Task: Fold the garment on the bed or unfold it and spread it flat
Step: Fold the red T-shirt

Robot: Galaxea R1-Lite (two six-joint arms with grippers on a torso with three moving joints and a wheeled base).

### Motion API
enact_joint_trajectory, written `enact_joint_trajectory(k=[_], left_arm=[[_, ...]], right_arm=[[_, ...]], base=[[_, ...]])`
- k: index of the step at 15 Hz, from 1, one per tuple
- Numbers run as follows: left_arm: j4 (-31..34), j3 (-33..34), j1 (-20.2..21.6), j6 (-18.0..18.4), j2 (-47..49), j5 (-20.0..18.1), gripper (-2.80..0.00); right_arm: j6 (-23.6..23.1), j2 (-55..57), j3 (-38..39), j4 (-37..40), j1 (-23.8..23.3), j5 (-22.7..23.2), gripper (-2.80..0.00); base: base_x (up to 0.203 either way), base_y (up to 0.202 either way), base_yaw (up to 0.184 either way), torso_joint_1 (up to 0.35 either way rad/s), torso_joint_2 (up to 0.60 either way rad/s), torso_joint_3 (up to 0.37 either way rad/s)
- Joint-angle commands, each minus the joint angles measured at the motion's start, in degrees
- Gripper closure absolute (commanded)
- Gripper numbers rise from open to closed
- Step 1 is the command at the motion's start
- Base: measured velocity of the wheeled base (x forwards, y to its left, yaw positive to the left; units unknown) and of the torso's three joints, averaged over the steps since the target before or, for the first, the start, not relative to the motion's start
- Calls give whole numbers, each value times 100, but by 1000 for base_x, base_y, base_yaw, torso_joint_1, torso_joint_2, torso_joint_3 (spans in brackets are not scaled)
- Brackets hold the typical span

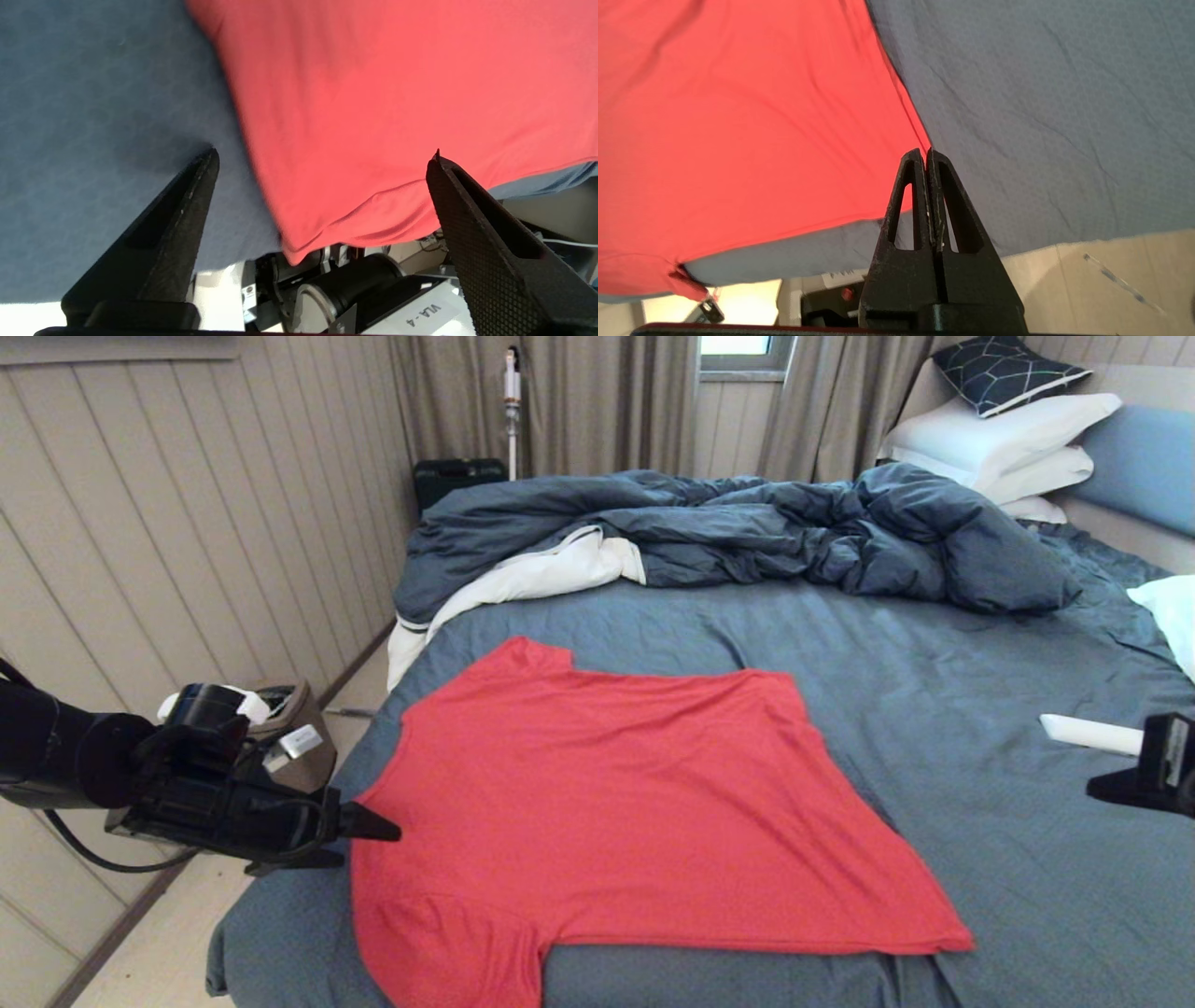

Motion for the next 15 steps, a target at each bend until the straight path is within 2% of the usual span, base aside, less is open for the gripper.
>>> enact_joint_trajectory(k=[1, 2, 3, 4, 11, 15], left_arm=[[7, -31, -33, -9, 59, -20, -280], [7, -9, -73, -9, 59, -20, -280], [7, 21, -116, -18, 46, -20, -14], [7, 21, -161, -18, 41, -20, 0], [7, 188, -327, -53, -139, -27, 0], [-2, 182, -278, -53, -235, -20, 0]], right_arm=[[12, 9, 16, -1, -41, 32, 0], [16, 21, 25, -1, -34, 33, 0], [16, 21, 65, -6, -43, 33, 0], [16, 10, 106, -40, -43, 41, 0], [-49, -61, 405, -166, -391, 395, 0], [-245, 73, 1104, -161, -315, 408, 0]], base=[[0, 0, 0, 0, 0, 0], [0, 0, 0, 0, 0, 0], [0, 0, 0, 0, 0, 0], [0, 0, 0, 0, 0, 0], [0, 0, 0, 0, 0, 0], [0, 0, 0, 0, 0, 0]])
